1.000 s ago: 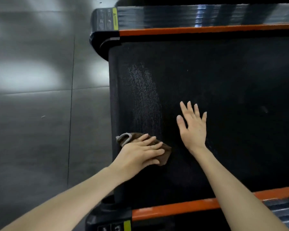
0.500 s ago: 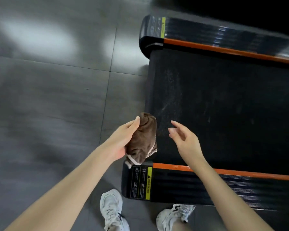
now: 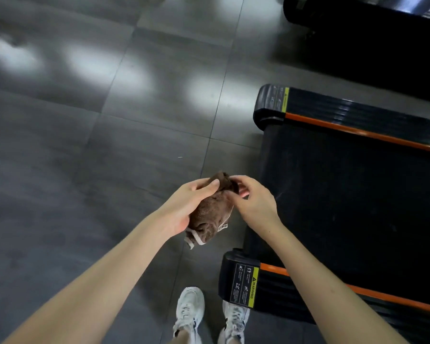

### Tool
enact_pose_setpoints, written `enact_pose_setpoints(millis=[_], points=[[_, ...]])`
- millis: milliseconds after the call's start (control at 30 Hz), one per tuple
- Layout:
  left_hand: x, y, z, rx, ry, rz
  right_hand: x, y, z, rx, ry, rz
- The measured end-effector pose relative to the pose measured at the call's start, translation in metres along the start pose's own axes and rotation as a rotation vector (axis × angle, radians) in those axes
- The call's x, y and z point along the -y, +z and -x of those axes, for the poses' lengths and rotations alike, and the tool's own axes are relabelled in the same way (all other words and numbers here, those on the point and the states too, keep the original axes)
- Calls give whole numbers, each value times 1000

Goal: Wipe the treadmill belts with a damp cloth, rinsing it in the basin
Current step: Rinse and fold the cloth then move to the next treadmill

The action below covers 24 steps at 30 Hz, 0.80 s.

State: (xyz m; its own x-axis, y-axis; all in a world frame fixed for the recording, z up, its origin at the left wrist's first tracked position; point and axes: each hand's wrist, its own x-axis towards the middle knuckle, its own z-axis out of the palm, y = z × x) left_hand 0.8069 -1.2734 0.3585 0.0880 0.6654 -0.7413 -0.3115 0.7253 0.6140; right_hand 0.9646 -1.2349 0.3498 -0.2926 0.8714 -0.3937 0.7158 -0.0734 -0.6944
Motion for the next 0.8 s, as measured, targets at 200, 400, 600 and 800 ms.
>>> enact_pose_setpoints(millis=[200, 400, 600, 800], points=[[-51, -54, 4, -92, 38, -14, 73, 11, -38, -64, -34, 124], [-135, -150, -16, -39, 108, -63, 181, 33, -107, -97, -74, 74], [-234, -236, -35, -61, 229, -40, 289, 63, -173, -160, -41, 51], [-342, -289, -93, -197, 544, -726, 359, 57, -269, -151, -146, 173]])
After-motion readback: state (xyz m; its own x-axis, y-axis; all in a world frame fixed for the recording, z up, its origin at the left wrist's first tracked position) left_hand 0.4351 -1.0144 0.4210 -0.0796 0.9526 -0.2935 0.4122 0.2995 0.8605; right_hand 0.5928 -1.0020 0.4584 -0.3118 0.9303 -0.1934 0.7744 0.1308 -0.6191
